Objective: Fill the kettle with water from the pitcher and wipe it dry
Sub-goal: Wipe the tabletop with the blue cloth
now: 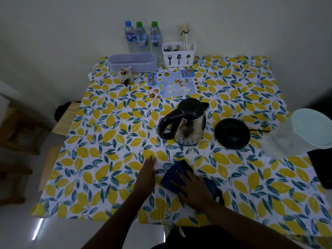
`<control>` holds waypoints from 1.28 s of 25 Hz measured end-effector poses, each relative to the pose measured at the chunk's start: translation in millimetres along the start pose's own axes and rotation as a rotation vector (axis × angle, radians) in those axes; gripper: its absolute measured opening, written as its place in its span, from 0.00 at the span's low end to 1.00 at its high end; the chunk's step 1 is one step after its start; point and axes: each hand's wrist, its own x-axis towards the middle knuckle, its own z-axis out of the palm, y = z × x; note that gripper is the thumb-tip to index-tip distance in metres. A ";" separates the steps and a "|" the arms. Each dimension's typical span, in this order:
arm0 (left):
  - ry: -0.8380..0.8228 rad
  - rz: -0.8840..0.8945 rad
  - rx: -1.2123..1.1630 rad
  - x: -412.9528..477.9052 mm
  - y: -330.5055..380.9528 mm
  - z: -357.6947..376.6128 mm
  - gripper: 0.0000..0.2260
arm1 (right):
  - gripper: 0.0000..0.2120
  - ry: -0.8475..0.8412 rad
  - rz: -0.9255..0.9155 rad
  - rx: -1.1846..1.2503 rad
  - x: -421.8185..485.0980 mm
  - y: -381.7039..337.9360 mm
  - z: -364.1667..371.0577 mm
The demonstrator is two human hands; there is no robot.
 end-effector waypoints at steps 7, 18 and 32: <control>-0.211 -0.010 0.345 -32.0 -5.4 23.5 0.39 | 0.25 0.031 0.483 0.084 20.2 64.0 -25.2; -0.247 -0.063 0.356 -28.8 -1.4 26.4 0.41 | 0.25 -0.055 0.104 0.007 -59.5 27.9 3.6; -0.339 0.146 0.367 -32.5 48.2 54.1 0.39 | 0.24 -0.032 0.512 0.101 -76.9 38.0 7.9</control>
